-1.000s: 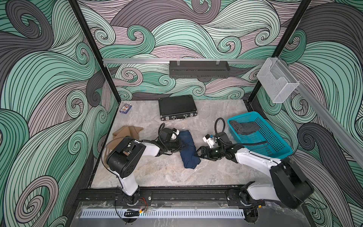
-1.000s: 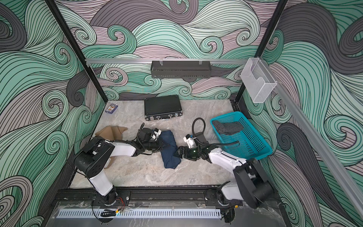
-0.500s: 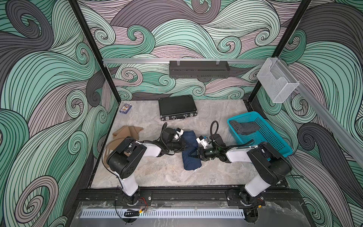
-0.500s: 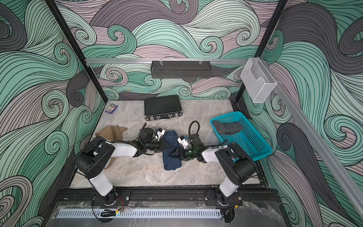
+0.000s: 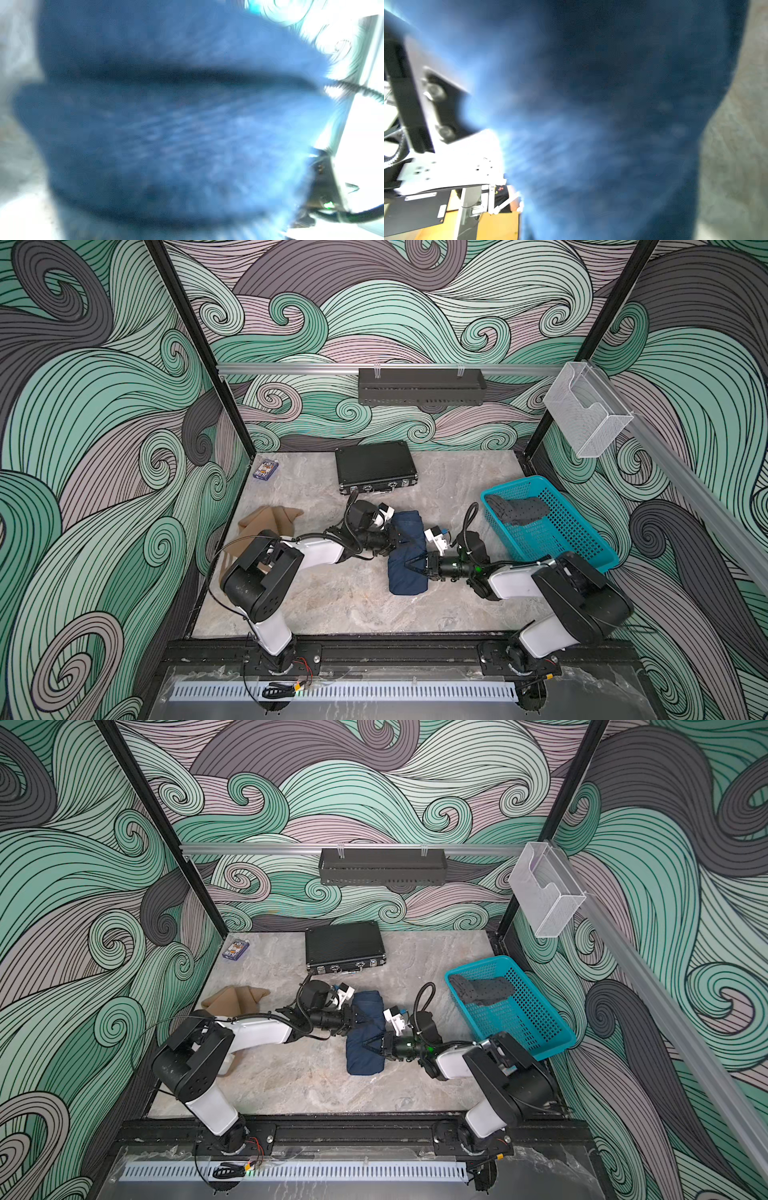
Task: Roll up the skirts
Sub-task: Pick up the skirt from the center of the board, then place the skirt in the basket.
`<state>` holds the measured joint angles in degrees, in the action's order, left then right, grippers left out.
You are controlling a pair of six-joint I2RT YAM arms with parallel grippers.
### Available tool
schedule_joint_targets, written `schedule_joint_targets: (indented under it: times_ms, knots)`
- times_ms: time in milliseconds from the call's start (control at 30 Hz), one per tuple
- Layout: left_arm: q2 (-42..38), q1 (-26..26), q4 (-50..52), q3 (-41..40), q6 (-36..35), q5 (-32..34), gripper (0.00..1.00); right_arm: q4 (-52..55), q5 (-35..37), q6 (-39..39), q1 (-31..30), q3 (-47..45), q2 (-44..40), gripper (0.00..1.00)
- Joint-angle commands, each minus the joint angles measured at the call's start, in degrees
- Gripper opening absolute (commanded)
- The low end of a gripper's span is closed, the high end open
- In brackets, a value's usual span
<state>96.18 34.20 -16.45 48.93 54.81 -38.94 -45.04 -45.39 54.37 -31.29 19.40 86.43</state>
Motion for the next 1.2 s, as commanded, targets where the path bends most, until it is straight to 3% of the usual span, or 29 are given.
schedule_joint_targets:
  times_ms: [0, 200, 267, 367, 500, 633, 733, 833, 933, 1167]
  knots:
    - [-6.5, -2.9, 9.9, 8.7, -0.1, 5.6, 0.65, 2.2, 1.6, 3.6, -0.7, -1.4, -9.2, 0.0]
    - [-6.0, -9.2, 29.8, 25.1, -5.1, 3.5, 0.72, 30.9, 10.8, 3.6, 2.6, 1.4, -35.2, 0.0]
    - [-6.8, -10.7, 36.5, 29.4, -8.5, 2.6, 0.73, 40.7, 12.8, 4.8, 7.2, 3.6, -42.6, 0.0]
    - [-8.6, -10.5, 51.0, 35.0, -17.8, 5.4, 0.76, 49.1, 10.2, 8.4, 19.1, 5.9, -49.0, 0.0]
    - [-11.9, -9.0, 59.0, 33.7, -24.3, 8.6, 0.76, 53.6, 3.5, 10.1, 36.8, 8.8, -46.6, 0.0]
    - [-17.0, -5.2, 55.4, 24.6, -25.5, 13.0, 0.77, 53.6, 6.1, 13.6, 44.3, 11.7, -41.6, 0.0]
    - [-18.0, -1.4, 55.1, 23.2, -26.0, 14.1, 0.77, 53.6, 6.1, 15.3, 51.1, 13.0, -38.3, 0.0]
    - [-18.6, 1.3, 60.1, 26.6, -29.0, 15.7, 0.78, 53.6, 5.3, 15.7, 56.1, 14.3, -35.6, 0.0]
    - [-20.6, 2.3, 58.7, 25.3, -27.7, 16.5, 0.78, 54.1, 5.9, 16.3, 59.2, 16.8, -34.5, 0.0]
    - [-21.9, 3.0, 57.5, 24.2, -25.5, 14.4, 0.78, 70.5, 13.1, 9.2, 66.8, 24.1, -29.9, 0.0]
